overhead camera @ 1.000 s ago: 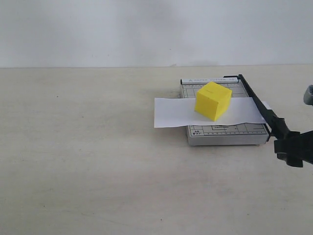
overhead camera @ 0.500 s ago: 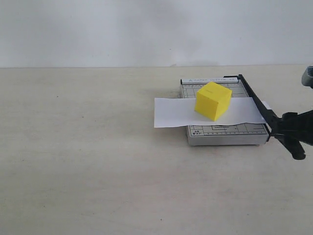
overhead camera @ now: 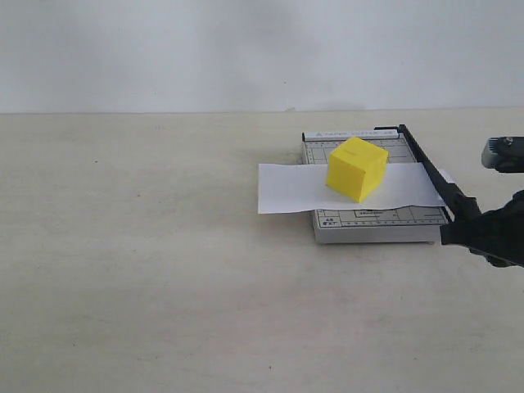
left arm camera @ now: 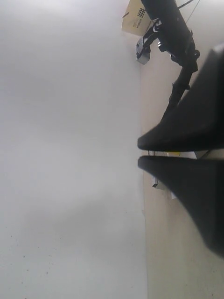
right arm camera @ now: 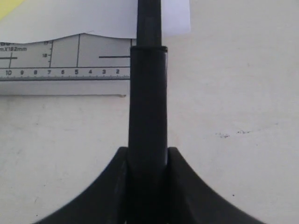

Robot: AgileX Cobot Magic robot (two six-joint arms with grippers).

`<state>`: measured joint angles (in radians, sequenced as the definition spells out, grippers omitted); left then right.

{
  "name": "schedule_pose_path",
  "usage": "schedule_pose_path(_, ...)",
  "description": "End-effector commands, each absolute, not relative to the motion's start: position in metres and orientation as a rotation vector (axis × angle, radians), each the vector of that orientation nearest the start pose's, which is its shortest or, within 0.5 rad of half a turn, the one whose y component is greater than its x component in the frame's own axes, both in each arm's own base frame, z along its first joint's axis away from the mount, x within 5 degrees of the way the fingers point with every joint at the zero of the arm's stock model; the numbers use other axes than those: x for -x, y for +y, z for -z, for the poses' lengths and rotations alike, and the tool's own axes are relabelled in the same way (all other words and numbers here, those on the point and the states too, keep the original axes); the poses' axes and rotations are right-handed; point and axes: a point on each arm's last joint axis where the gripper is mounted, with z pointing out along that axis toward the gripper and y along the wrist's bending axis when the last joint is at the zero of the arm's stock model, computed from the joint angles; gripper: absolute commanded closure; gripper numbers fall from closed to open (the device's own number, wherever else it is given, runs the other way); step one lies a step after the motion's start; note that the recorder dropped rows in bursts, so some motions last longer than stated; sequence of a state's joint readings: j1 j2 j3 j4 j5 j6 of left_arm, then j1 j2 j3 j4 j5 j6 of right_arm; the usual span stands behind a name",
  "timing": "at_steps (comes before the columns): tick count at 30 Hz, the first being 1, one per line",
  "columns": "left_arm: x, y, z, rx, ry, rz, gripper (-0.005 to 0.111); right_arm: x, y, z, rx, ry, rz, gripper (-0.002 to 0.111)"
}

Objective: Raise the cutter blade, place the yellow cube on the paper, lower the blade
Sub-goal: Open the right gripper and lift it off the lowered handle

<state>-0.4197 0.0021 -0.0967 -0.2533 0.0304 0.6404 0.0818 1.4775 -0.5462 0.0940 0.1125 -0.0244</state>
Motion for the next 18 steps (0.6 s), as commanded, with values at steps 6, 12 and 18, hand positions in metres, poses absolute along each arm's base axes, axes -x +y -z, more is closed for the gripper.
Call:
schedule_pose_path(6,-0.046,-0.021,-0.241,-0.565,1.309,0.032,0.102,-0.247,0.021,-0.158,0.036,2.537,-0.067,0.106)
schedule_pose_path(12,-0.046,-0.021,-0.241,-0.565,1.309,0.032,0.102,-0.251,0.021,-0.147,0.037,2.561,-0.062,0.106)
schedule_pose_path(18,-0.046,-0.021,-0.241,-0.565,1.309,0.032,0.102,-0.251,0.021,-0.140,0.050,2.589,-0.056,0.106)
